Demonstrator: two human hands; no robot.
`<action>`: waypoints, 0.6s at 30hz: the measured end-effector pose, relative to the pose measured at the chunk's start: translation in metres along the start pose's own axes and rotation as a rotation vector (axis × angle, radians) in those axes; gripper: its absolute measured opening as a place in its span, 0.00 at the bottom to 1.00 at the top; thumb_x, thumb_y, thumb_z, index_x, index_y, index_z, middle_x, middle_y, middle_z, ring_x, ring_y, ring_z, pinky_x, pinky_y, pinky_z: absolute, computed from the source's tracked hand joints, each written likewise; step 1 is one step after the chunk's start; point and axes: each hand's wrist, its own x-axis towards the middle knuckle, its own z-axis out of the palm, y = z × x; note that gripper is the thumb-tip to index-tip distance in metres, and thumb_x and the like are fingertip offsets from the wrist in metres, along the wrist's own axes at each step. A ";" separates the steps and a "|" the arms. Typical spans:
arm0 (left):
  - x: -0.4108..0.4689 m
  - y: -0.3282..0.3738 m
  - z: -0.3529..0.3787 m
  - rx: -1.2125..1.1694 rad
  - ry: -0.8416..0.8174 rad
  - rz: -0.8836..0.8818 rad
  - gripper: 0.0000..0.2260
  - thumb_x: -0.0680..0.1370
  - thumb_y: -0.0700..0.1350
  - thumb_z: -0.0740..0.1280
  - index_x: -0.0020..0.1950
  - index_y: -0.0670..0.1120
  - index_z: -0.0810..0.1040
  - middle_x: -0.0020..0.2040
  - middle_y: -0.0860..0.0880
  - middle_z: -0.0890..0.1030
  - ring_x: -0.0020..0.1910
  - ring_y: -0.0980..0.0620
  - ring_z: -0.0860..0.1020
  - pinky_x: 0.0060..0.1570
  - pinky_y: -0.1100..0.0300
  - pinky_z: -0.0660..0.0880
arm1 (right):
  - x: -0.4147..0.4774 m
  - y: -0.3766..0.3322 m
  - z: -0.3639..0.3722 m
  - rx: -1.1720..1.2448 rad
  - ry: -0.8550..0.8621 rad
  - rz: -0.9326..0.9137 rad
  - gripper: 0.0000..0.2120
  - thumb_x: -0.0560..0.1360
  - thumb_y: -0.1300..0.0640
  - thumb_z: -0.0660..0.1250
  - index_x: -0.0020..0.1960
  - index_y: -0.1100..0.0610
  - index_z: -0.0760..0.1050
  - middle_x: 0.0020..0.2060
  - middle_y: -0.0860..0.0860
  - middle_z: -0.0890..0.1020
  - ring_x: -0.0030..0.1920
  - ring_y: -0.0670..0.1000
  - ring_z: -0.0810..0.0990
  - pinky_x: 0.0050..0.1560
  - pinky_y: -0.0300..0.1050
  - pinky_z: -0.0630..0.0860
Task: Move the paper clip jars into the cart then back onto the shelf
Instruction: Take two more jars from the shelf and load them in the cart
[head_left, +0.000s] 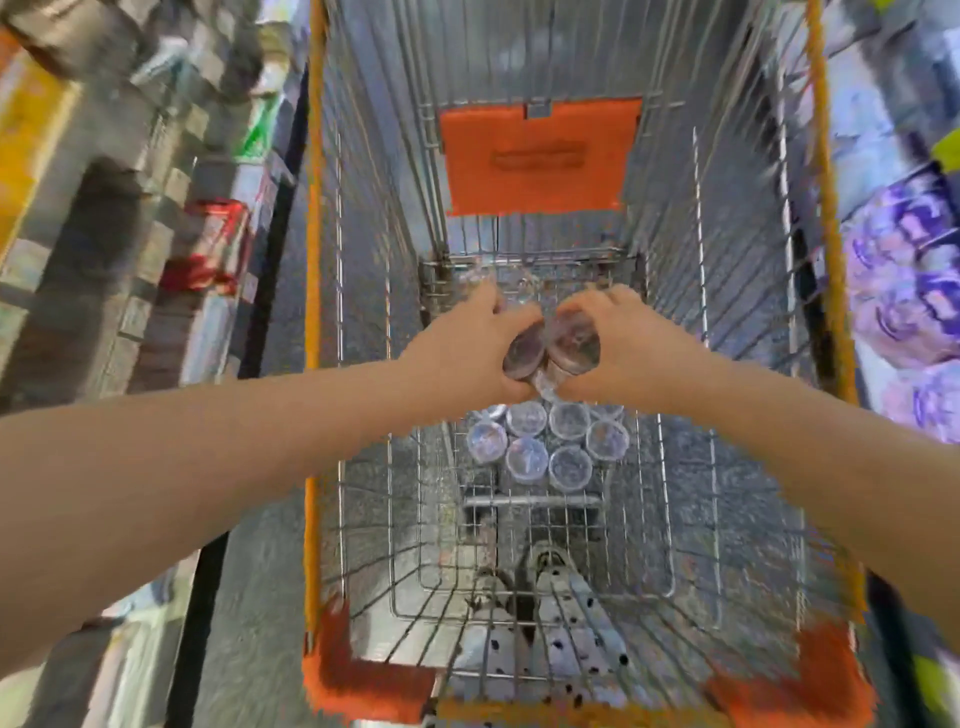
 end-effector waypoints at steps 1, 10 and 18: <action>0.003 -0.001 0.011 -0.009 -0.019 -0.012 0.27 0.70 0.56 0.71 0.64 0.50 0.67 0.50 0.48 0.62 0.44 0.45 0.73 0.44 0.55 0.74 | 0.002 0.006 0.008 0.001 -0.006 0.025 0.37 0.65 0.49 0.75 0.69 0.53 0.61 0.59 0.54 0.65 0.53 0.54 0.73 0.54 0.46 0.72; 0.015 -0.019 0.129 -0.010 -0.230 -0.085 0.26 0.68 0.57 0.73 0.59 0.48 0.67 0.57 0.44 0.65 0.46 0.47 0.73 0.47 0.53 0.76 | -0.001 0.056 0.126 0.116 0.023 0.315 0.32 0.67 0.53 0.73 0.65 0.57 0.62 0.58 0.54 0.65 0.56 0.57 0.71 0.48 0.42 0.68; -0.008 -0.046 0.204 0.031 -0.417 -0.182 0.37 0.69 0.57 0.73 0.71 0.51 0.58 0.69 0.41 0.55 0.57 0.40 0.73 0.56 0.48 0.74 | -0.023 0.089 0.212 0.095 -0.178 0.626 0.31 0.69 0.54 0.72 0.64 0.57 0.59 0.61 0.58 0.62 0.59 0.60 0.69 0.53 0.52 0.74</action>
